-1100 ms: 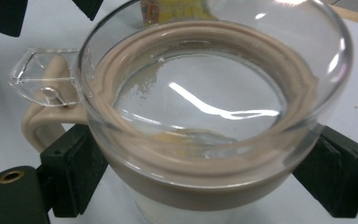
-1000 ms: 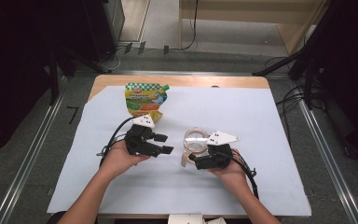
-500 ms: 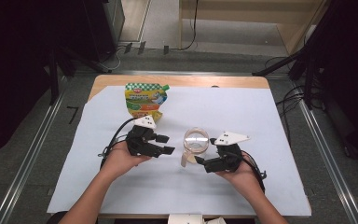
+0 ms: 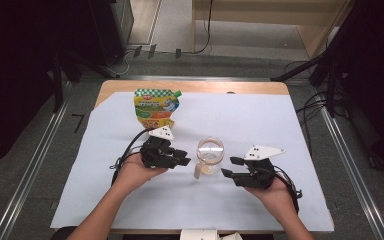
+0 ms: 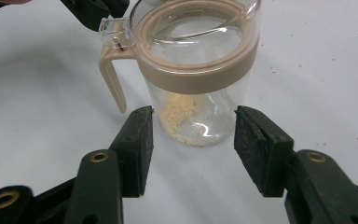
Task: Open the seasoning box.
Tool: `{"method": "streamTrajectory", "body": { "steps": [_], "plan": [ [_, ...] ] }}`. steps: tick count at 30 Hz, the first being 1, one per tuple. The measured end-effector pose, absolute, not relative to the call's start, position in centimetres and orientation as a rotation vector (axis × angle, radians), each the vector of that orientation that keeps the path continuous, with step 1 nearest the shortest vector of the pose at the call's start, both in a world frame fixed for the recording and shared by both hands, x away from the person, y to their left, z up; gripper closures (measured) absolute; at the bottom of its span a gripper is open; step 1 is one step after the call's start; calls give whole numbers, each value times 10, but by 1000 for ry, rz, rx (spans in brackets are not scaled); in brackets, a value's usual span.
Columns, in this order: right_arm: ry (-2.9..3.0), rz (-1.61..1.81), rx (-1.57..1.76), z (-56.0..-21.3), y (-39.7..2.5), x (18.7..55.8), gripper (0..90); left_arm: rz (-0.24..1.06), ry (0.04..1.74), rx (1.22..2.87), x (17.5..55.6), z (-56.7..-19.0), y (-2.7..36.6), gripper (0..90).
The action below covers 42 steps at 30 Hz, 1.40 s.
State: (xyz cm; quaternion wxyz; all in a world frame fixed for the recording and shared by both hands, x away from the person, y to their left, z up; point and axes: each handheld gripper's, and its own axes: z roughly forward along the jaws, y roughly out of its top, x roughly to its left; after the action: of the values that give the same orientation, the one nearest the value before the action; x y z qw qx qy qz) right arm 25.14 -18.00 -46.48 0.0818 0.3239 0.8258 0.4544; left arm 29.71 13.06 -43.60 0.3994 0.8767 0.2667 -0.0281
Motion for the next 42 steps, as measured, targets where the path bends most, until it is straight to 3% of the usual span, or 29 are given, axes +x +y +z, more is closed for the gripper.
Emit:
{"method": "streamTrajectory", "body": {
  "steps": [1, 4, 10, 32, 42],
  "plan": [
    [2461, 1356, 974, -463, -181, 251, 579, -81, 670, 2218, 298, -437, 129, 786],
    [2443, 1369, 992, -462, -181, 251, 680, -111, 675, 2256, 299, -443, 122, 852],
    [2446, 1349, 1033, -462, -179, 254, 900, -109, 670, 2267, 301, -449, 116, 876],
    [2415, 1307, 1123, -467, -172, 270, 900, -114, 609, 2302, 287, -452, 86, 900],
    [2406, 1307, 1150, -466, -175, 273, 900, -212, 565, 2269, 284, -454, 73, 900]
  ]
}}
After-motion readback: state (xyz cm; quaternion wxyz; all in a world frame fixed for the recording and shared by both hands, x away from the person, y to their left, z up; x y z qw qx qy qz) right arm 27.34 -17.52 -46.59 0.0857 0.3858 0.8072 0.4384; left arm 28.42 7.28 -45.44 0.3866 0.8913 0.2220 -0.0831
